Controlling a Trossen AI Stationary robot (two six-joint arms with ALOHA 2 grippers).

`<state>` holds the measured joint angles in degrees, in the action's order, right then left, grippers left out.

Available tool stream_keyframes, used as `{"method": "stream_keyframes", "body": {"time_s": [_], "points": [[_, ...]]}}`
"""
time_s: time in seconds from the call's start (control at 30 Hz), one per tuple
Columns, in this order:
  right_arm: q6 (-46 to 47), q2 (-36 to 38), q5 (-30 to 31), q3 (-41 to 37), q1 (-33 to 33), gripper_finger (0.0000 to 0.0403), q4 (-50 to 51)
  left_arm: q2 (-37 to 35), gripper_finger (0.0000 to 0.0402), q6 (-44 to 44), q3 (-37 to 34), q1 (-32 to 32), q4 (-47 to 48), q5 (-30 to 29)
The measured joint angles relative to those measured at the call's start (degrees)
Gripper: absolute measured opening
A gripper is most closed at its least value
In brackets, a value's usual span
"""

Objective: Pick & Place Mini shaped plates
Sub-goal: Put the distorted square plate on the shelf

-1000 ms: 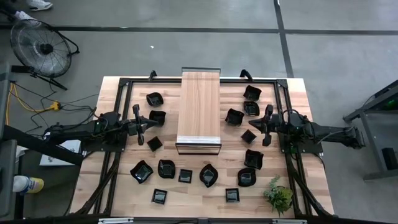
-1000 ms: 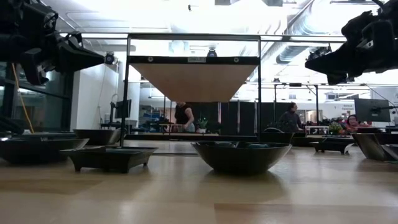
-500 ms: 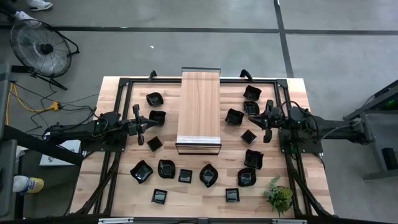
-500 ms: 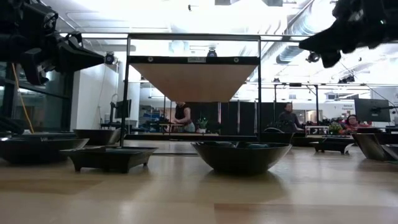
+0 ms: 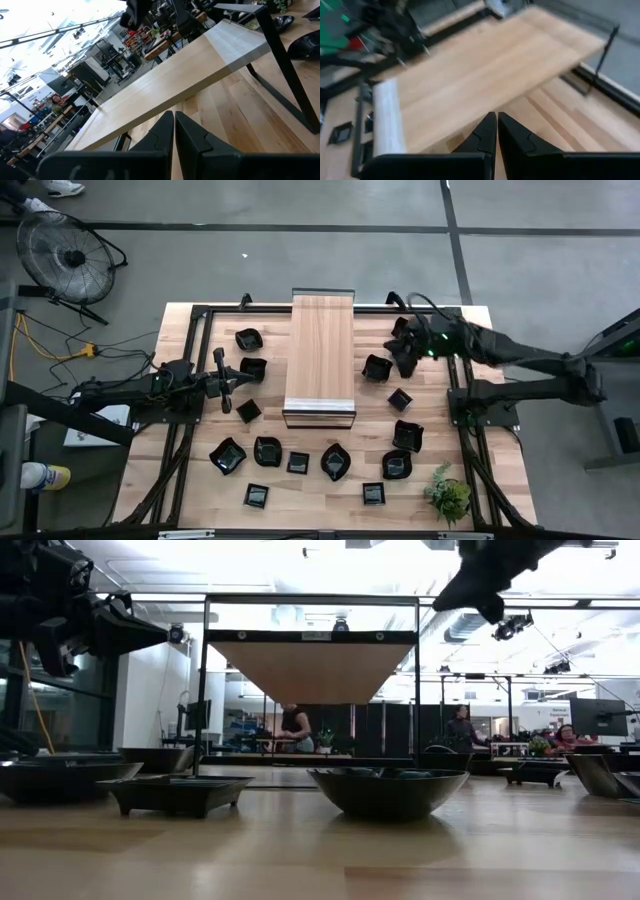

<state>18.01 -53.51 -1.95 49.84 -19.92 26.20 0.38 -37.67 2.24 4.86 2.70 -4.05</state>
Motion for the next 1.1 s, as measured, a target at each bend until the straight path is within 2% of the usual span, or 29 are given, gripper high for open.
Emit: {"method": "stream_keyframes", "body": {"time_s": [0.27,0.43,0.53,0.83,0.97,1.1], "points": [[0.0,-14.2,-10.4,12.1,-9.4,0.0012,9.1,0.0,0.0012,0.0,0.0,0.0,0.0,0.0],[0.8,-19.5,-18.4,14.3,-14.7,0.0012,9.5,0.0,0.0012,0.0,0.0,0.0,0.0,0.0],[2.8,-21.6,-19.4,14.3,-17.1,0.0012,10.1,0.0,0.0012,0.0,0.0,0.0,0.0,0.0],[-8.6,-23.8,-9.1,14.3,-20.4,0.0012,12.5,0.0,0.0012,0.0,0.0,0.0,0.0,0.0],[-11.9,-23.8,-1.5,14.2,-21.7,0.0012,18.1,0.0,0.0012,0.0,0.0,0.0,0.0,0.0],[-9.5,-23.8,8.4,14.2,-23.2,0.0012,25.2,0.0,0.0012,0.0,0.0,0.0,0.0,0.0]]}}
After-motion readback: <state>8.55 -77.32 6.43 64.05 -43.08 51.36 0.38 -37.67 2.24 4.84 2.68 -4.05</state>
